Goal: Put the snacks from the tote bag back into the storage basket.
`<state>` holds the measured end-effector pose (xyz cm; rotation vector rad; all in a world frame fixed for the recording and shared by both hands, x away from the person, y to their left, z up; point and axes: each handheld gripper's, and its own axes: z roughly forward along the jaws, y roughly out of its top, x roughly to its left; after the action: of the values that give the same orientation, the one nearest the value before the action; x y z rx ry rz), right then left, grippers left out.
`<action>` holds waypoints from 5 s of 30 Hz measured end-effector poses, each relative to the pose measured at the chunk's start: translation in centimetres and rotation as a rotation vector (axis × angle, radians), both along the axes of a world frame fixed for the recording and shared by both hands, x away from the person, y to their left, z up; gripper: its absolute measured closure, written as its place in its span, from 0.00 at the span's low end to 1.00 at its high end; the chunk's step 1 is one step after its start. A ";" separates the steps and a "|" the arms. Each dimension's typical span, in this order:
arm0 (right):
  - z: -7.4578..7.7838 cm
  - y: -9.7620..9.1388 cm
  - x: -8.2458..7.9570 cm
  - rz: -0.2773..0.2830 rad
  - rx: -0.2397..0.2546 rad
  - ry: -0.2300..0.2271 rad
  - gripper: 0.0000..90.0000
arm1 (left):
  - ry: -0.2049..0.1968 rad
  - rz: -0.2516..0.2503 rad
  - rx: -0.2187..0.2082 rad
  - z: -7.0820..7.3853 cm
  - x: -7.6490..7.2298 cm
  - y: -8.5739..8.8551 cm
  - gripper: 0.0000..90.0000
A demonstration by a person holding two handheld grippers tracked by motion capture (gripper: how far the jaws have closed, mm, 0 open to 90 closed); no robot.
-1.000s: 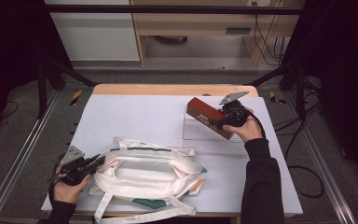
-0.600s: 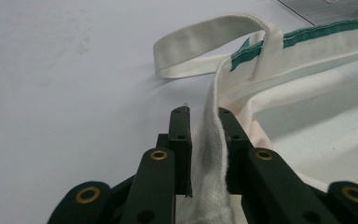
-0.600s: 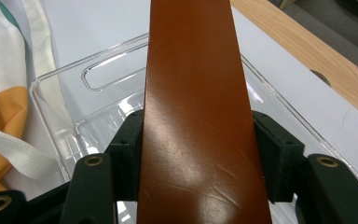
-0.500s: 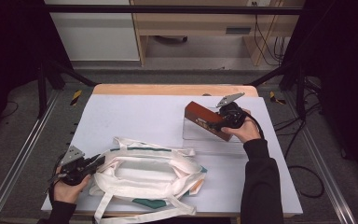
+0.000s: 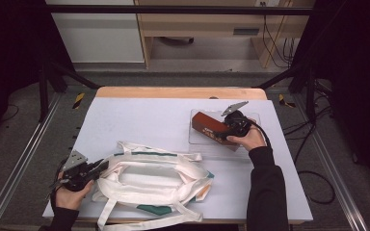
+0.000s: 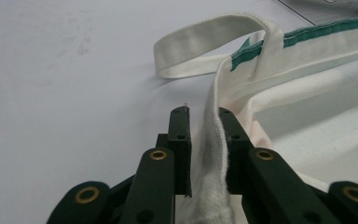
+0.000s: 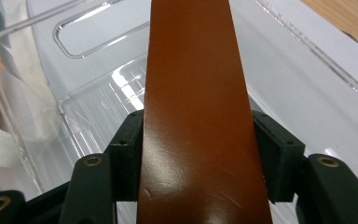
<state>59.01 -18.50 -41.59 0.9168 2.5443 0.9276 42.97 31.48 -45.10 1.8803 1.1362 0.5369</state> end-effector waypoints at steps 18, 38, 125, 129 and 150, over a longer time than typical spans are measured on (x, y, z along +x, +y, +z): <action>-0.8 0.4 0.2 -0.033 -0.059 0.039 0.47 | 0.001 -0.001 0.003 0.0 0.0 0.0 0.87; 1.3 0.1 -1.9 -0.083 -0.024 -0.060 0.52 | -0.002 0.002 0.007 0.0 0.0 -0.1 0.87; -0.9 -4.1 -3.8 -0.523 -0.021 -0.108 0.96 | 0.005 -0.005 0.015 0.0 0.0 -0.2 0.91; -1.1 -4.1 -3.6 -0.531 -0.021 -0.110 0.96 | 0.005 -0.005 0.014 0.0 0.0 -0.2 0.91; 2.8 -3.7 -10.4 -0.476 0.179 -0.297 0.51 | -0.063 0.018 -0.024 1.4 -0.6 0.4 0.74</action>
<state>48.61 -22.15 -38.76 1.2562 1.9004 1.0529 42.41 31.92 -43.65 1.8220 1.1147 0.5860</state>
